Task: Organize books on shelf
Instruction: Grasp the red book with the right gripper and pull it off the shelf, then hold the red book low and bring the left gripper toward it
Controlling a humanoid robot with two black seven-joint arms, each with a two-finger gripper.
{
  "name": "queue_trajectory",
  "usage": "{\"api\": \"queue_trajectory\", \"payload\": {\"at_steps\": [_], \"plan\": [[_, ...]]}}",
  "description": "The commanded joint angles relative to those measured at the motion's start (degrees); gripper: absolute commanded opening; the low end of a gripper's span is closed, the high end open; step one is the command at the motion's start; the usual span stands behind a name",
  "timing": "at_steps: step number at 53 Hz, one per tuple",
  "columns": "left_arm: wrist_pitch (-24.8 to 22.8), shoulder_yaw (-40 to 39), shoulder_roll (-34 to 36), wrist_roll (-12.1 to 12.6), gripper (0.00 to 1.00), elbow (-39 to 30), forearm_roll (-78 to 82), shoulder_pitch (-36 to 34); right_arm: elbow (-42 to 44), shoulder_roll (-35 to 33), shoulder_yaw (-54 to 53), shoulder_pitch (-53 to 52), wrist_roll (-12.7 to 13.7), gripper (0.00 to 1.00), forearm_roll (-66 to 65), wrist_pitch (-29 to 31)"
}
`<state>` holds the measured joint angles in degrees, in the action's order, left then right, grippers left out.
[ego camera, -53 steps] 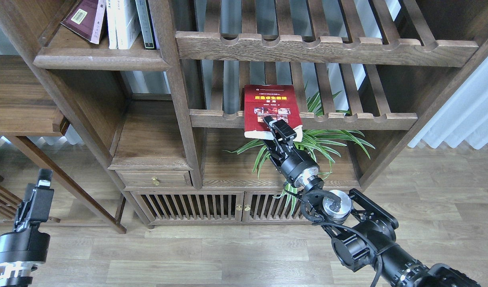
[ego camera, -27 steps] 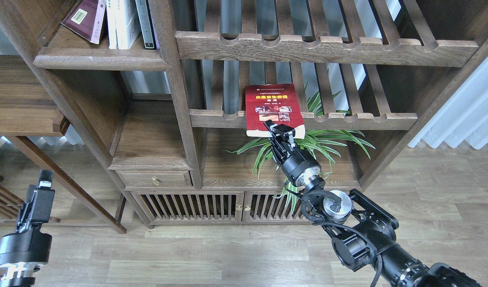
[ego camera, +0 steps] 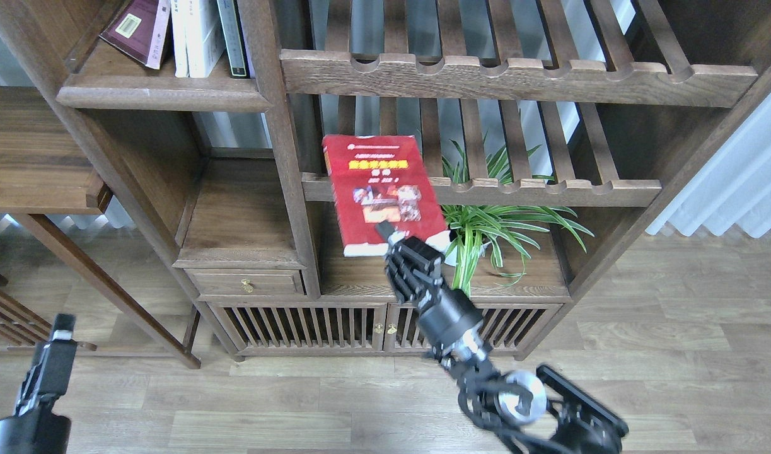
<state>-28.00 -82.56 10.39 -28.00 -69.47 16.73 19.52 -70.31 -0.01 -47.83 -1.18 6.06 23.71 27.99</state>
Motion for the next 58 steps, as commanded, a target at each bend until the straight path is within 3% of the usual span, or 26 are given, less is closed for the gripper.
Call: {"api": "queue_trajectory", "payload": {"at_steps": [1, 11, 13, 23, 32, 46, 58], "plan": [[0.0, 0.8, 0.3, 0.0, 1.00, 0.3, -2.3, 1.7, -0.2, 0.0, 1.4, 3.5, 2.8, 0.05, -2.4, 0.0], [0.0, 4.7, 1.4, 0.0, 1.00, 0.3, -6.4, 1.9, 0.3, 0.0, 2.1, 6.5, 6.1, 0.06, -3.1, 0.0], [0.0, 7.4, 3.4, 0.0, 1.00, 0.1, -10.9, 1.6, 0.8, 0.0, 2.2, 7.0, 8.9, 0.06, -2.9, 0.0], [0.0, 11.7, 8.3, 0.0, 1.00, -0.9, -17.2, 0.8, 2.4, 0.0, 2.4, 7.3, 13.1, 0.07, -2.9, 0.0], [0.0, 16.5, 10.6, 0.0, 1.00, -1.5, -20.3, -1.8, 2.9, 0.0, 5.6, 8.3, 18.5, 0.08, -3.0, 0.0], [0.0, 27.1, 13.6, 0.0, 0.99, -2.4, -22.3, -6.9, 3.6, 0.0, 7.0, 8.3, 19.2, 0.09, -3.3, 0.0], [0.0, 31.8, 13.3, 0.0, 0.99, -2.4, -22.2, -10.3, 4.6, 0.0, 8.1, 8.3, 19.1, 0.09, -3.4, 0.0]]}}
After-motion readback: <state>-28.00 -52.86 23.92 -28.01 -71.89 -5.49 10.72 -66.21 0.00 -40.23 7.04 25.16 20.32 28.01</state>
